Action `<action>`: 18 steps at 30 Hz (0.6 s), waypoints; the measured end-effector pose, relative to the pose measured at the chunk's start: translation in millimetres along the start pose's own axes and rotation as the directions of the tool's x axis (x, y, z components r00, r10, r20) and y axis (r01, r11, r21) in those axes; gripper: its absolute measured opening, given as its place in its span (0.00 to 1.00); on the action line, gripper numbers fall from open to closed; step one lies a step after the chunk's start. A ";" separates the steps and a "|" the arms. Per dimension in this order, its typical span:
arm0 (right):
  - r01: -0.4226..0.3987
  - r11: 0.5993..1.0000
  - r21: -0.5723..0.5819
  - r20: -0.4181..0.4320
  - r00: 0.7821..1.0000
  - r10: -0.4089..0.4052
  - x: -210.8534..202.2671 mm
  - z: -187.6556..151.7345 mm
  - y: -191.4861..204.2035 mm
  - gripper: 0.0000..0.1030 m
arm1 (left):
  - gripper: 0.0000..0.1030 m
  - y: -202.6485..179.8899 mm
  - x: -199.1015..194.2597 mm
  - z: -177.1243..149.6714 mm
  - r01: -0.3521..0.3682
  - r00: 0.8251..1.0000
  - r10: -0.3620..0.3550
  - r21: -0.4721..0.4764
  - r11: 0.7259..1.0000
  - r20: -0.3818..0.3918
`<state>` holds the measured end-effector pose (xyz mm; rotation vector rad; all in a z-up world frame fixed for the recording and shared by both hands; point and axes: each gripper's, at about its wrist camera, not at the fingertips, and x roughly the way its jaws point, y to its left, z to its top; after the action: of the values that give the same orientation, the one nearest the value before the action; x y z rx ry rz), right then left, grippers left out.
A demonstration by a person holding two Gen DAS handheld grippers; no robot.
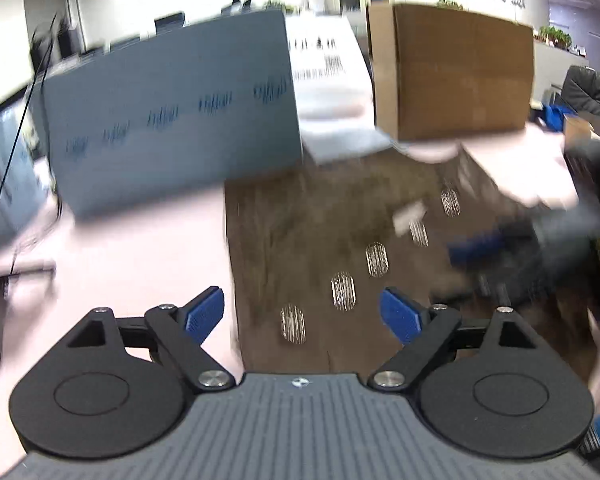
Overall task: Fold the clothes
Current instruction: 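Grasp the jacket hem with the left gripper and lift it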
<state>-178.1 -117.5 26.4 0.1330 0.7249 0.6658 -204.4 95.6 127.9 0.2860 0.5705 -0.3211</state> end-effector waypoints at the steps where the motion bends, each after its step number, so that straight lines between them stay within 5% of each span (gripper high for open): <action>1: -0.001 1.000 -0.010 0.001 1.000 0.001 -0.1 -0.9 -0.3 0.83 | 0.82 1.8 20.2 8.8 -0.044 0.999 0.044 0.013 0.999 0.002; 4: 0.008 0.999 -0.039 -0.003 1.000 -0.008 2.5 -2.6 2.4 0.85 | 0.82 17.6 82.0 33.2 -0.155 0.988 0.155 0.013 0.988 -0.014; 8: 0.024 0.996 -0.086 -0.002 1.000 -0.024 3.4 -5.2 9.0 0.86 | 0.82 60.1 167.4 46.4 -0.151 0.975 0.119 -0.167 0.974 -0.186; 11: 0.033 0.992 -0.120 -0.004 0.999 -0.034 4.0 -7.2 12.4 0.87 | 0.82 89.3 230.6 52.5 -0.160 0.949 0.065 -0.291 0.943 -0.310; 13: 0.034 0.991 -0.132 -0.005 0.999 -0.035 4.0 -8.1 13.4 0.88 | 0.84 96.5 257.8 51.5 -0.187 0.937 0.073 -0.315 0.931 -0.342; 18: 0.029 0.989 -0.143 -0.006 1.000 -0.030 4.5 -9.2 12.9 0.89 | 0.80 100.3 269.3 55.1 -0.183 0.955 0.088 -0.329 0.926 -0.284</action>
<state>-188.3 -105.7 21.2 -0.0125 0.6834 0.6878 73.4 109.4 37.1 0.0182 0.8555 -0.0390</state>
